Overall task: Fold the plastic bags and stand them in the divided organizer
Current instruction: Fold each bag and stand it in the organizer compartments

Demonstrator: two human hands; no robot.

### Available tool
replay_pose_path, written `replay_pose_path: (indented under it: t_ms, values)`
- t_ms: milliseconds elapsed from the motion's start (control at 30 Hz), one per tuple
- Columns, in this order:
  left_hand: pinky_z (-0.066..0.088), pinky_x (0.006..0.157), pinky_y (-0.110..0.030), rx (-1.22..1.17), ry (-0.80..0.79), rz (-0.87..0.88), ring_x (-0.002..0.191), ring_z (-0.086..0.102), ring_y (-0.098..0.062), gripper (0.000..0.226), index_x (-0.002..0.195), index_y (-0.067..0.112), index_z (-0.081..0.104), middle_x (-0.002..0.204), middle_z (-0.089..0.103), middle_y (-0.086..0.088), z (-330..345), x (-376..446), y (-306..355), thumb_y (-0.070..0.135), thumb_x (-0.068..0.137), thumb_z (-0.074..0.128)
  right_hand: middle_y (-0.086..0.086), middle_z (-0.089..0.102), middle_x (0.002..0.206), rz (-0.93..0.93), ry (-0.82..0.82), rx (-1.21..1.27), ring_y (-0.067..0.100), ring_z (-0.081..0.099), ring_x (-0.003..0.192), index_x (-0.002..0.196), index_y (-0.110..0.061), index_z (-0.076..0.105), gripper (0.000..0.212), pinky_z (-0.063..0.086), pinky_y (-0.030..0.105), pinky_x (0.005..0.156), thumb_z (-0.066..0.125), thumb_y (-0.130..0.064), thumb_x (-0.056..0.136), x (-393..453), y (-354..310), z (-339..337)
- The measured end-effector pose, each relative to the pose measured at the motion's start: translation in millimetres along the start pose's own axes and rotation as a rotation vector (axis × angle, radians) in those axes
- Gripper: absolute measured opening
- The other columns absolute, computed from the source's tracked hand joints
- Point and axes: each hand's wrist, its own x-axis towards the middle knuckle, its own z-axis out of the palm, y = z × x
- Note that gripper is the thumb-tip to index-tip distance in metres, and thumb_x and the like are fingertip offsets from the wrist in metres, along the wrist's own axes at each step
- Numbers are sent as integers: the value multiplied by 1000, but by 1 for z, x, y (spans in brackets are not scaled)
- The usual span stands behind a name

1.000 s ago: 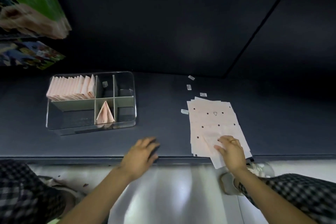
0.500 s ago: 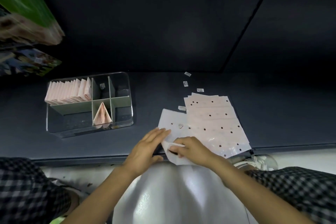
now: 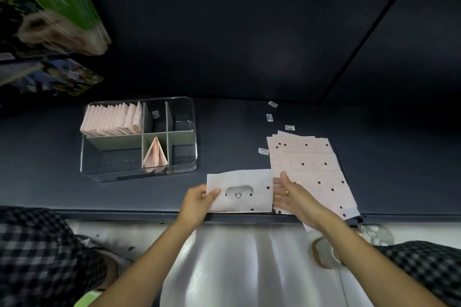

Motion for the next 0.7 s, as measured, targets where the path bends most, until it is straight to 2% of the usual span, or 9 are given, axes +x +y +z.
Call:
replay_pose_path:
  t_ms: [100,167,233,300,367,467,533,600,700]
  values:
    - [49,84,-34,-23,54,-27,85,63,-25,17,104,4,63,92,68,-7,1,4,-1,14,91,60,0,67,100,39,155,-229,15,65,89,126,-15,53,40,51,25,84,52,-38,94,7,15,9]
    - [48,89,-33,96,133,33,96,60,-20,36,124,14,53,106,62,-2,1,3,-1,16,89,63,-2,62,86,25,245,-328,15,59,74,126,-12,51,38,49,24,77,60,-26,91,11,19,14]
    - [45,91,-31,314,266,180,107,51,-16,47,132,17,48,118,54,2,-1,1,-2,19,88,64,-3,59,74,5,306,-400,13,55,69,122,-11,50,37,45,24,73,64,-18,89,15,22,17]
    - [44,85,-29,559,243,397,109,49,-18,39,126,18,55,120,54,4,-1,-5,-4,20,88,64,-2,60,71,-4,361,-468,16,54,74,121,-11,50,37,40,24,75,64,-15,87,20,24,20]
    - [48,83,-30,741,61,546,108,54,-21,30,116,18,63,118,59,3,3,-11,-11,18,86,66,2,62,77,0,408,-513,17,54,81,120,-12,50,37,37,23,73,64,-15,87,22,28,23]
    - [54,83,-24,964,-125,658,108,61,-14,37,104,23,71,115,65,8,10,-23,-19,28,69,82,2,62,80,21,442,-559,15,53,81,120,-12,48,37,34,23,65,62,-16,86,23,34,26]
    - [56,75,-20,1051,-165,709,98,67,-10,48,93,25,74,105,69,10,11,-28,-24,37,50,91,-2,59,73,33,449,-601,14,53,76,120,-13,46,37,35,19,59,61,-17,86,21,37,26]
    - [56,76,-20,1099,-183,735,97,68,-10,54,92,26,75,105,70,10,10,-30,-27,39,43,93,-5,56,70,18,459,-673,13,53,75,120,-14,45,38,37,19,59,62,-20,87,16,40,29]
    - [57,76,-24,1165,-184,751,98,68,-13,57,96,28,75,108,70,8,8,-32,-31,37,43,93,-5,58,94,-259,568,-1105,17,54,91,117,-19,53,44,44,25,70,71,-35,80,3,44,31]
